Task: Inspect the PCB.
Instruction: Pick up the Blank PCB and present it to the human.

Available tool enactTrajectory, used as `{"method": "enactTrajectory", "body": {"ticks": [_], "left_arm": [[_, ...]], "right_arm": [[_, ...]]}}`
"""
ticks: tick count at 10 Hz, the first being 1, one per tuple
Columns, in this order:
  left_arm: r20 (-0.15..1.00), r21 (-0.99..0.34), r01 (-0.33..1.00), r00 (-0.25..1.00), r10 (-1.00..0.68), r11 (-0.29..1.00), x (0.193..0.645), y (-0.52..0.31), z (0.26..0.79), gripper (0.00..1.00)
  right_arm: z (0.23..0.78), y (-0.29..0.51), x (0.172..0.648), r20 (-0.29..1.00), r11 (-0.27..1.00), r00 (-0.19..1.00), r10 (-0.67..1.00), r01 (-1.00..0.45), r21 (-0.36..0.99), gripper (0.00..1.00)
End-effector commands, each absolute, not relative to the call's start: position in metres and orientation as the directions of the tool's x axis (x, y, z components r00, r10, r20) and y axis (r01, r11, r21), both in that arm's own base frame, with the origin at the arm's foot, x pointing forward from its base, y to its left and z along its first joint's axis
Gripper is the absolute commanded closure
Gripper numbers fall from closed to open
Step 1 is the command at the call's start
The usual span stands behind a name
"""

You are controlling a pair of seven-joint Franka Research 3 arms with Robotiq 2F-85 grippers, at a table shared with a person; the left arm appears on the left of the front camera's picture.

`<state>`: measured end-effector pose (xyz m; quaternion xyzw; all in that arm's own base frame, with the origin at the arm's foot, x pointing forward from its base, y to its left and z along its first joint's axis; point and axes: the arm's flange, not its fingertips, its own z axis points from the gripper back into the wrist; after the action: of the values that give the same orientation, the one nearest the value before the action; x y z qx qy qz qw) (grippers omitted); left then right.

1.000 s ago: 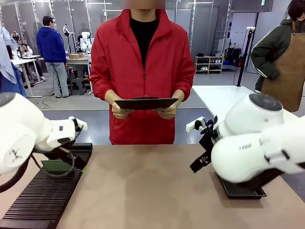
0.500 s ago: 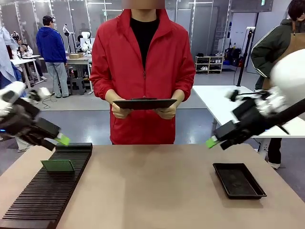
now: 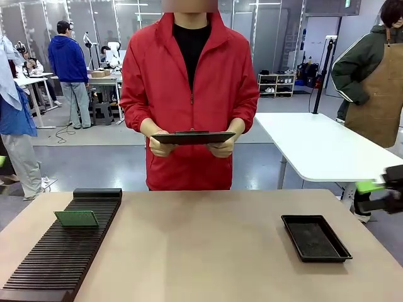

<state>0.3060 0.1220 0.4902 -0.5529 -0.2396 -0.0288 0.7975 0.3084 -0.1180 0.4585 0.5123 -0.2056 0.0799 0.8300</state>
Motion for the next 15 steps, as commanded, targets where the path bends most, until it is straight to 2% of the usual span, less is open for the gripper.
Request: {"method": "enactTrajectory", "body": {"ticks": [1,2,5,7,8,11,12,13,15], "left_arm": [[0.385,-0.893,0.251,0.857,0.343,0.373,0.252,0.145,0.440,0.00],[0.319,-0.915,0.150,0.839,0.441,0.375,0.232,0.173,0.424,0.00],[0.303,-0.917,0.101,0.805,0.509,0.386,0.203,0.202,0.407,0.00],[0.323,-0.902,0.090,0.789,0.523,0.422,0.204,0.202,0.404,0.00],[0.282,-0.923,0.069,0.791,0.543,0.379,0.215,0.256,0.419,0.00],[0.284,-0.917,0.057,0.791,0.543,0.396,0.215,0.257,0.417,0.00],[0.417,-0.829,0.134,0.795,0.440,0.543,0.220,0.234,0.452,0.00],[0.494,-0.719,0.169,0.807,0.324,0.675,0.232,0.212,0.478,0.00],[0.557,-0.542,0.223,0.818,0.147,0.810,0.267,0.172,0.517,0.00]], "right_arm": [[0.425,-0.138,0.271,0.419,0.421,0.889,-0.184,-0.314,0.851,0.00],[0.416,-0.155,0.253,0.387,0.413,0.890,-0.241,-0.267,0.871,0.00],[0.411,-0.162,0.236,0.393,0.412,0.876,-0.279,-0.261,0.873,0.00],[0.410,-0.149,0.245,0.405,0.432,0.877,-0.257,-0.271,0.860,0.00],[0.423,-0.202,0.251,0.360,0.419,0.890,-0.281,-0.224,0.880,0.00],[0.423,-0.202,0.251,0.360,0.419,0.890,-0.281,-0.224,0.880,0.00],[0.423,-0.202,0.251,0.360,0.419,0.890,-0.281,-0.224,0.880,0.00],[0.423,-0.202,0.251,0.360,0.419,0.890,-0.281,-0.224,0.880,0.00],[0.423,-0.202,0.251,0.360,0.419,0.890,-0.281,-0.224,0.880,0.00]]}}
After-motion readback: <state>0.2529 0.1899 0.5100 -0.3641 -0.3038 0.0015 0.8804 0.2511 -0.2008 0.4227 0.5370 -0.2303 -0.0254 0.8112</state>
